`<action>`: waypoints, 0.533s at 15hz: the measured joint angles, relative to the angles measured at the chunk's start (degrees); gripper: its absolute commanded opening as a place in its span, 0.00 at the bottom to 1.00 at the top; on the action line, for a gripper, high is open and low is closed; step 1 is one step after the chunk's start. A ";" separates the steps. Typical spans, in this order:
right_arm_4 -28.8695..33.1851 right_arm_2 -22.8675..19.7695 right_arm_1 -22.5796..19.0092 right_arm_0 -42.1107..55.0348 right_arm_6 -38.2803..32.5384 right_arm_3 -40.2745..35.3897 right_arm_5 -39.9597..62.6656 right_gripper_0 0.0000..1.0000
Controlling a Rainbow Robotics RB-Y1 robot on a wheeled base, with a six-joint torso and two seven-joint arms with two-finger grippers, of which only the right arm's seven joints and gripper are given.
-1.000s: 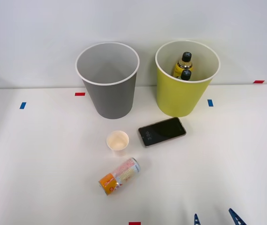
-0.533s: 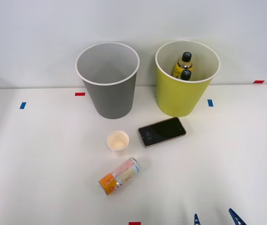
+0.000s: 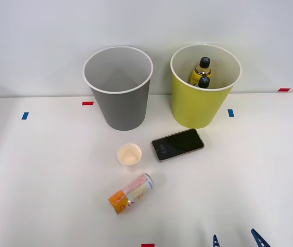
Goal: Put cans in the gray bin, plastic bottles in the light green bin
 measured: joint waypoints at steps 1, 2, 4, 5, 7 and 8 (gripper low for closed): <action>0.00 0.00 0.00 0.00 0.00 0.00 0.00 0.82; 0.00 0.00 0.00 0.00 0.00 0.00 0.00 0.82; 0.00 0.00 0.00 0.00 0.00 0.00 0.00 0.82; 0.00 0.00 0.00 0.00 0.00 0.00 0.00 0.82; 0.00 0.00 0.00 0.00 0.00 0.00 0.00 0.82; 0.00 0.00 0.00 0.00 0.00 0.00 0.00 0.82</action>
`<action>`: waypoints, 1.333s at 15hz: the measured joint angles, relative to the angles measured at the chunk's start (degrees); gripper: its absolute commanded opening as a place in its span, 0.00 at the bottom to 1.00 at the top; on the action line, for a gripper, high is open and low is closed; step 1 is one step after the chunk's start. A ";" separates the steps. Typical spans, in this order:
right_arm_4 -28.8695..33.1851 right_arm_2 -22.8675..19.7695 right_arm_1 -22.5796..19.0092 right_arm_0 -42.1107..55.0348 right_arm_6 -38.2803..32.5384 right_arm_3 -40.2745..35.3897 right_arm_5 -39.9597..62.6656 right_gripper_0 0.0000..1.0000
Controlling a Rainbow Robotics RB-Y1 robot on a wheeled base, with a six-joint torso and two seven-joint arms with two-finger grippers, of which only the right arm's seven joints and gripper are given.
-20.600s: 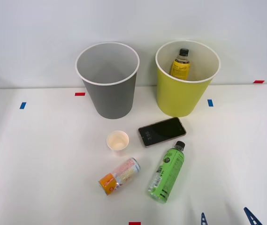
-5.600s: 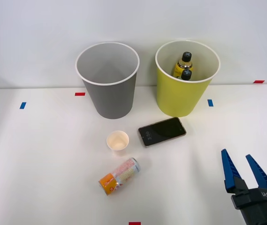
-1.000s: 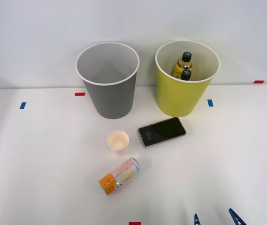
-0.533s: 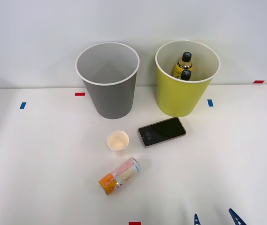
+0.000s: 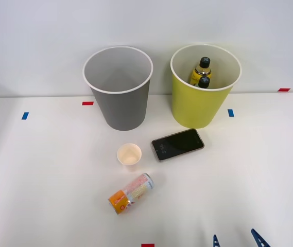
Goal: Put cans in the gray bin, plastic bottles in the light green bin
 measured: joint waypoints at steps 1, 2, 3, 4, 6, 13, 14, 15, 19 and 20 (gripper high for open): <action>0.00 0.00 0.00 0.00 0.00 0.00 0.00 0.82; 0.00 0.00 0.00 0.00 0.00 0.00 0.00 0.82; 0.00 0.00 0.00 0.00 0.00 0.00 0.00 0.82; 0.00 0.00 0.00 0.00 0.00 0.00 0.00 0.82; 0.00 0.00 0.00 0.00 0.00 0.00 0.00 0.82; 0.00 0.00 0.00 0.00 0.00 0.00 0.00 0.82; 0.00 0.00 0.00 0.00 0.00 0.00 0.00 0.82; 0.00 0.00 0.00 0.00 0.00 0.00 0.00 0.82; 0.00 0.00 0.00 0.00 0.00 0.00 0.00 0.82; 0.00 0.00 0.00 0.00 0.00 0.00 0.00 0.82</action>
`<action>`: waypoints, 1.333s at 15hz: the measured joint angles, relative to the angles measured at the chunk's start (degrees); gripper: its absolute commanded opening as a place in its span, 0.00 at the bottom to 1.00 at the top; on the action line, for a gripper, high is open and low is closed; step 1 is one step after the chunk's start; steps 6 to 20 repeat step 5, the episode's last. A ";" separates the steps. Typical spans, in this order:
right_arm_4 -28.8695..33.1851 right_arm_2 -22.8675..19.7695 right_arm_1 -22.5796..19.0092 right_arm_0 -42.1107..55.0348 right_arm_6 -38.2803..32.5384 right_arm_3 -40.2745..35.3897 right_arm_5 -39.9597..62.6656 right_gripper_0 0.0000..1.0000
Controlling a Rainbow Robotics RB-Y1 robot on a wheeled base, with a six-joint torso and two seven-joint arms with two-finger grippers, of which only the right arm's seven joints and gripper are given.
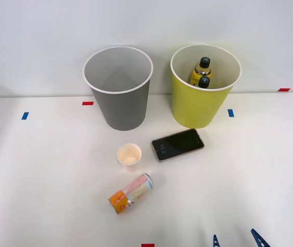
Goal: Put cans in the gray bin, plastic bottles in the light green bin
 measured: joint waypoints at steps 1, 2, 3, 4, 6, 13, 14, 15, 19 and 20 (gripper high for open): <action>0.00 0.00 0.00 0.00 0.00 0.00 0.00 0.82; 0.00 0.00 0.00 0.00 0.00 0.00 0.00 0.82; 0.00 0.00 0.00 0.00 0.00 0.00 0.00 0.82; 0.00 0.00 0.00 0.00 0.00 0.00 0.00 0.82; 0.00 0.00 0.00 0.00 0.00 0.00 0.00 0.82; 0.00 0.00 0.00 0.00 0.00 0.00 0.00 0.82; 0.00 0.00 0.00 0.00 0.00 0.00 0.00 0.82; 0.00 0.00 0.00 0.00 0.00 0.00 0.00 0.82; 0.00 0.00 0.00 0.00 0.00 0.00 0.00 0.82; 0.00 0.00 0.00 0.00 0.00 0.00 0.00 0.82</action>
